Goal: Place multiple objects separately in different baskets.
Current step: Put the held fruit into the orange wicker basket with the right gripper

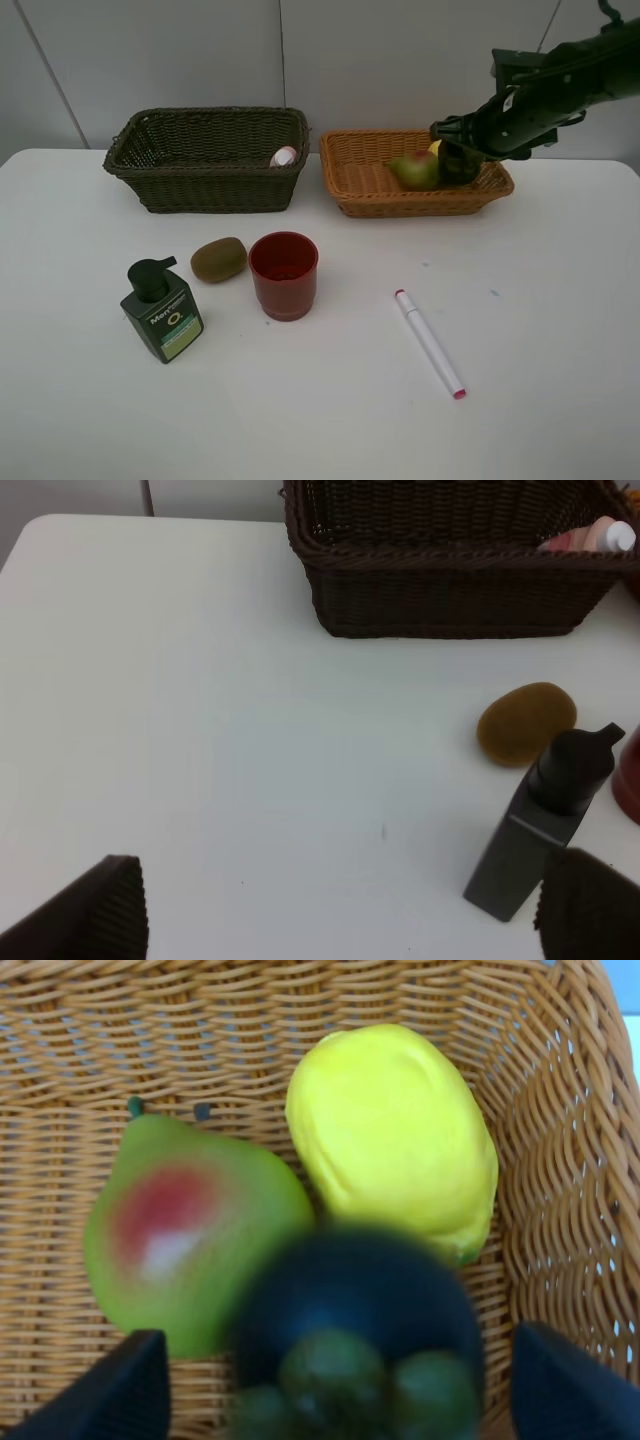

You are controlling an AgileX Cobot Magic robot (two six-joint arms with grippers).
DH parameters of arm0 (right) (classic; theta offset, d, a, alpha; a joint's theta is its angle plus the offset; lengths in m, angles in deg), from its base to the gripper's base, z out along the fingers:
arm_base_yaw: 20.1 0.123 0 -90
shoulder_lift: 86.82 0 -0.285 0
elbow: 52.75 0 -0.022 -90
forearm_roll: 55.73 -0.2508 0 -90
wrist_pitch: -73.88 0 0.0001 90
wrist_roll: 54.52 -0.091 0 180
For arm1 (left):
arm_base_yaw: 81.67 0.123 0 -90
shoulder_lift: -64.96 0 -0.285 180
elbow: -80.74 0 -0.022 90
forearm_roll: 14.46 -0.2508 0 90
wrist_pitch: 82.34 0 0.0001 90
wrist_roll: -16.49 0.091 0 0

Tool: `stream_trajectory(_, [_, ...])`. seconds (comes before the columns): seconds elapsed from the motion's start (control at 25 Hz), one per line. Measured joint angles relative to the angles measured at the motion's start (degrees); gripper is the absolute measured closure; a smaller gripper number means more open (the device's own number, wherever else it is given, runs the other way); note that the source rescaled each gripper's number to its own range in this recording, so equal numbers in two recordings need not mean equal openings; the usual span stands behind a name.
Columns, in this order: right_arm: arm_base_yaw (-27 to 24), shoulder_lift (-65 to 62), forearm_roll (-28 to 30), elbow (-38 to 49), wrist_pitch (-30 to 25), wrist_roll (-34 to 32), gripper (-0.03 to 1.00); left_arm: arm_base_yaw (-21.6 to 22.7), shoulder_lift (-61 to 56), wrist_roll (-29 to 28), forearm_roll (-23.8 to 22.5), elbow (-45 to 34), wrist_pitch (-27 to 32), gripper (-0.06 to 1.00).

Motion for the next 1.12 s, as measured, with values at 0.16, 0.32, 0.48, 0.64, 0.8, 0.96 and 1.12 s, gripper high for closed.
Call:
stream_trajectory(0.16, [0.0,0.0,0.0,0.0,0.05,0.0,0.21,0.0,0.0,0.0,0.0,0.0,0.0,-0.06])
stream_trajectory(0.32, [0.0,0.0,0.0,0.0,0.27,0.0,0.21,0.0,0.0,0.0,0.0,0.0,0.0,-0.06])
stream_trajectory(0.48, [0.0,0.0,0.0,0.0,0.27,0.0,0.21,0.0,0.0,0.0,0.0,0.0,0.0,-0.06])
stream_trajectory(0.64, [0.0,0.0,0.0,0.0,0.27,0.0,0.21,0.0,0.0,0.0,0.0,0.0,0.0,-0.06])
stream_trajectory(0.8, [0.0,0.0,0.0,0.0,0.16,0.0,0.21,0.0,0.0,0.0,0.0,0.0,0.0,-0.06])
stream_trajectory(0.96, [0.0,-0.3,0.0,0.0,-1.75,0.0,0.21,0.0,0.0,0.0,0.0,0.0,0.0,-0.06])
stream_trajectory(1.12, [0.0,-2.57,0.0,0.0,-4.22,0.0,0.21,0.0,0.0,0.0,0.0,0.0,0.0,-0.06])
